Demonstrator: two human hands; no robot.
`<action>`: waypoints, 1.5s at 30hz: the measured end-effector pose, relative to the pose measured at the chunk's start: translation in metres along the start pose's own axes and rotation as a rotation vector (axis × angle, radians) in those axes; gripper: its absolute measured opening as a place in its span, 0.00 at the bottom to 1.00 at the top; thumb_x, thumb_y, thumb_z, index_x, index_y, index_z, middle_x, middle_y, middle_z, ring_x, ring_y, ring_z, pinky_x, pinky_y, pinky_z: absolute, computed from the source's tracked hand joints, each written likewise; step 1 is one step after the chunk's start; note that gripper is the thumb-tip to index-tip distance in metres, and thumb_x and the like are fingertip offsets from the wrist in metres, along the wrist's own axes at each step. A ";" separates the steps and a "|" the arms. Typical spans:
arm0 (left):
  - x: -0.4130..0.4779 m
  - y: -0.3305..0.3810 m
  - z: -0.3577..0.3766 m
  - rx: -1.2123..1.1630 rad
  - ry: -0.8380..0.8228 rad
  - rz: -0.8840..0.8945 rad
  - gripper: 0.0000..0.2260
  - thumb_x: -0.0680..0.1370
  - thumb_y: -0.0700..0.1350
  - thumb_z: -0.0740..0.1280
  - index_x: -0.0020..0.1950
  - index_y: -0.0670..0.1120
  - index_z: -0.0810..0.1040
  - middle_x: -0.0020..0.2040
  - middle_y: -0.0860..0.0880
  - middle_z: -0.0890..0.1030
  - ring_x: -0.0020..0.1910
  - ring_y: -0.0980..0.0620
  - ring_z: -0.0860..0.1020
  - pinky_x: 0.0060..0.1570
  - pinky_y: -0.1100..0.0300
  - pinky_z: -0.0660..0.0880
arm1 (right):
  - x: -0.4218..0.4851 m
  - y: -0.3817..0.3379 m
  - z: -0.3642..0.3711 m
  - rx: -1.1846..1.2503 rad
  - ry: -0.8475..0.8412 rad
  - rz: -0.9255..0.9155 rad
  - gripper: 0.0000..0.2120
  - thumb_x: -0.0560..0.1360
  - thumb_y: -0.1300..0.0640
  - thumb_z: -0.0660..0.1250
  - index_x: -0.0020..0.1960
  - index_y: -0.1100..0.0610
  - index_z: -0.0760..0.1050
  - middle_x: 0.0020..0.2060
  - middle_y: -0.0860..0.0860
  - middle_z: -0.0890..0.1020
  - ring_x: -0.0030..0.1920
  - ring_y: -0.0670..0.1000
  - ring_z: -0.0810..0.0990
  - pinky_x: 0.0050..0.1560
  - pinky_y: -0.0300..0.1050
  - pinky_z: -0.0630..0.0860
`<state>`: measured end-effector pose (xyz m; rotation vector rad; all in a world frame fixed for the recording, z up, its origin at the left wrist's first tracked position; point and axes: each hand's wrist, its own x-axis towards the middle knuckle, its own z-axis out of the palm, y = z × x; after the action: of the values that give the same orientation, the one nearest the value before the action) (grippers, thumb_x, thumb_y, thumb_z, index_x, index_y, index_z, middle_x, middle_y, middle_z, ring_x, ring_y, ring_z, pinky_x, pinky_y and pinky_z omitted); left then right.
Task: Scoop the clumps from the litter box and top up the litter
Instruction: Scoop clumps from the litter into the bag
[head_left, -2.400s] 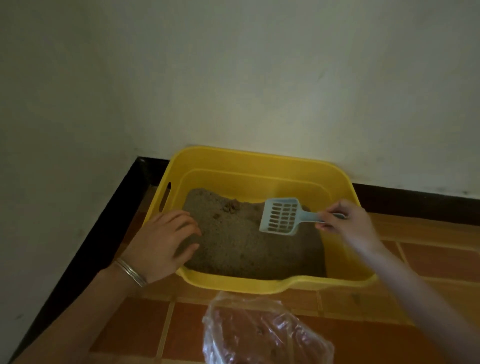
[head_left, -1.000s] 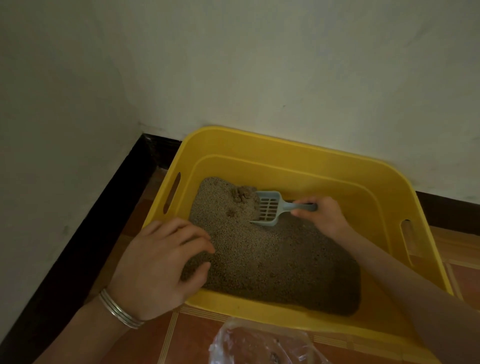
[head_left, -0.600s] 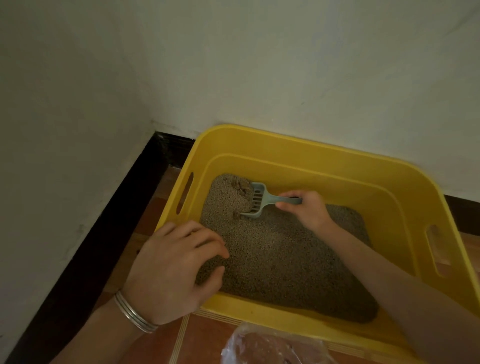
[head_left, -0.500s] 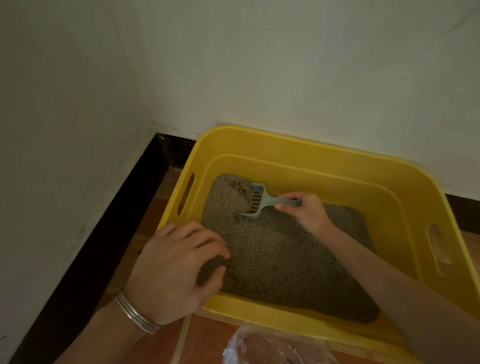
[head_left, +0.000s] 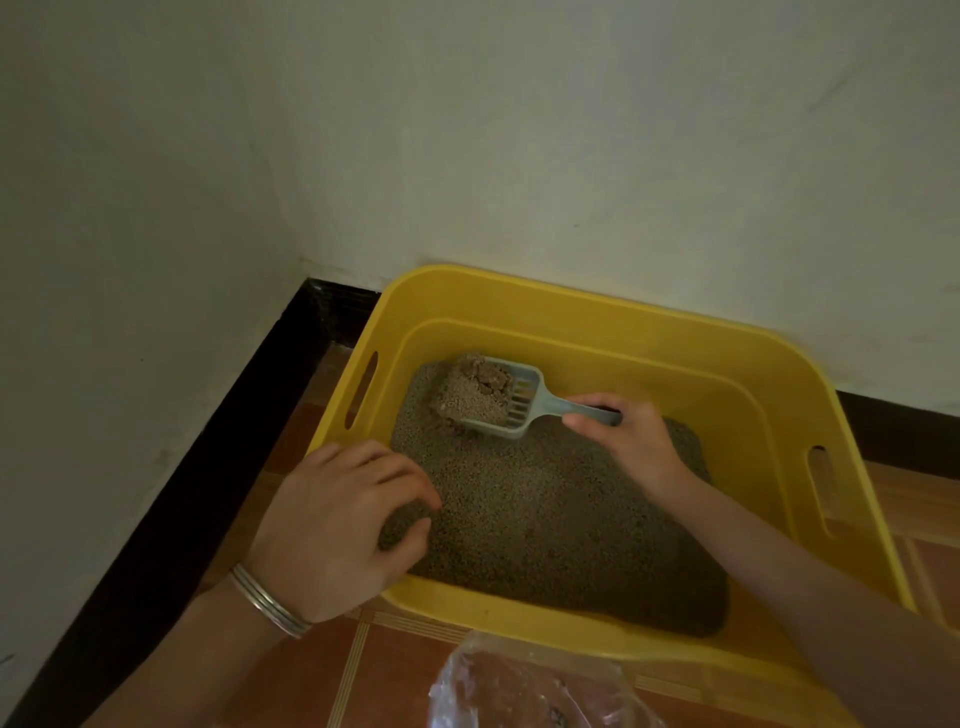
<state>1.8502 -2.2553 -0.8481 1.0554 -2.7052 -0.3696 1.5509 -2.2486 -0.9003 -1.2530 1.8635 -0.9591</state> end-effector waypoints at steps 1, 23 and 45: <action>0.000 0.000 0.000 0.003 0.004 0.001 0.11 0.72 0.57 0.59 0.45 0.60 0.80 0.45 0.64 0.79 0.48 0.61 0.76 0.43 0.63 0.68 | -0.003 0.000 -0.003 0.022 0.002 0.006 0.11 0.70 0.58 0.72 0.52 0.58 0.80 0.32 0.45 0.76 0.25 0.37 0.71 0.27 0.29 0.64; -0.001 0.002 0.000 0.026 0.033 0.026 0.12 0.72 0.57 0.58 0.43 0.59 0.81 0.43 0.63 0.80 0.45 0.60 0.77 0.40 0.59 0.71 | -0.047 0.024 -0.068 -0.467 -0.112 0.043 0.10 0.71 0.55 0.71 0.51 0.57 0.81 0.34 0.44 0.76 0.31 0.43 0.70 0.31 0.31 0.66; 0.000 0.001 -0.002 -0.019 0.013 0.015 0.10 0.72 0.55 0.60 0.44 0.58 0.81 0.43 0.63 0.80 0.47 0.61 0.76 0.42 0.62 0.67 | 0.024 0.006 0.029 -0.404 -0.028 -0.007 0.15 0.69 0.49 0.72 0.53 0.54 0.80 0.44 0.45 0.80 0.43 0.43 0.75 0.35 0.36 0.65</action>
<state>1.8499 -2.2547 -0.8454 1.0281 -2.6913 -0.3844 1.5655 -2.2759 -0.9229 -1.4958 2.0977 -0.5784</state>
